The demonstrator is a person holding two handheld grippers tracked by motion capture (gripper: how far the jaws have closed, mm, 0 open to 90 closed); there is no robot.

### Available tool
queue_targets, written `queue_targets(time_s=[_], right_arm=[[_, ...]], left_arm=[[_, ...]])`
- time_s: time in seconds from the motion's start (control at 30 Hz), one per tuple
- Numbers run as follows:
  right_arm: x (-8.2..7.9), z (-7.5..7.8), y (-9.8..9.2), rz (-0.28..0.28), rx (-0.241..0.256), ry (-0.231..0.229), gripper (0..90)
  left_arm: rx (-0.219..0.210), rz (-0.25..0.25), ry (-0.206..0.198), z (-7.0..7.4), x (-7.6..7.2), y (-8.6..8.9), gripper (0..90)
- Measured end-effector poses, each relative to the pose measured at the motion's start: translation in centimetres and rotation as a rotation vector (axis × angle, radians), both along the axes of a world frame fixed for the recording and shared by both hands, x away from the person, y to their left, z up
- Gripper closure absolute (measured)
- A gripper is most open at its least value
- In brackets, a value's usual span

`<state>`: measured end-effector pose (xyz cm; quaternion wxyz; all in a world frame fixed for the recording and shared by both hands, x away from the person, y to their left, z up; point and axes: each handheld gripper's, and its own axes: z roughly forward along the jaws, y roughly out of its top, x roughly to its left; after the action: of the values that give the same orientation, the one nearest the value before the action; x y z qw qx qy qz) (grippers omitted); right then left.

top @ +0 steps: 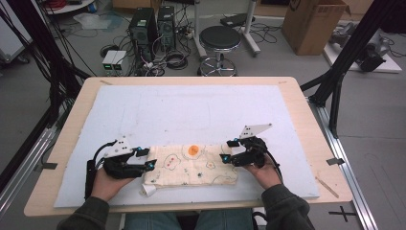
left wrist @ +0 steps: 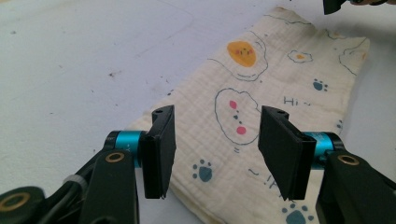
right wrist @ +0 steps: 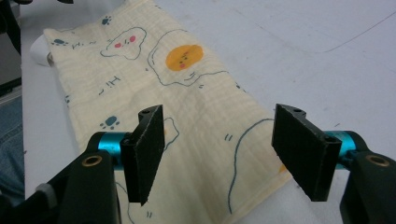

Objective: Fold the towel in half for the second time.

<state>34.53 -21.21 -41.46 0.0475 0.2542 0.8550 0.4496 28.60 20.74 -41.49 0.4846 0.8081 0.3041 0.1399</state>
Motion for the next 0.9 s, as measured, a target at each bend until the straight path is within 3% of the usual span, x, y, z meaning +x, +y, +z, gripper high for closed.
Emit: queue_targets(time_s=[0.27,0.37,0.57,0.67,0.9], right_arm=[[0.7,0.1,-0.1,-0.006,-0.003,0.000,34.6],[1.0,0.3,-0.2,-0.018,0.000,-0.002,35.0],[1.9,0.3,-0.5,-0.037,-0.003,-0.004,36.3],[2.4,0.2,-0.7,-0.051,0.002,0.000,36.8],[3.6,0.3,-0.9,-0.075,0.015,0.011,38.5]], left_arm=[[0.005,0.027,0.007,0.4,0.9,0.2,46.6],[0.026,0.039,0.005,0.5,1.4,0.1,46.4],[0.020,0.068,0.003,0.5,2.7,0.2,46.5],[0.005,0.088,0.017,0.3,3.4,0.2,46.8],[0.028,0.107,0.030,0.1,4.8,-0.4,47.7]])
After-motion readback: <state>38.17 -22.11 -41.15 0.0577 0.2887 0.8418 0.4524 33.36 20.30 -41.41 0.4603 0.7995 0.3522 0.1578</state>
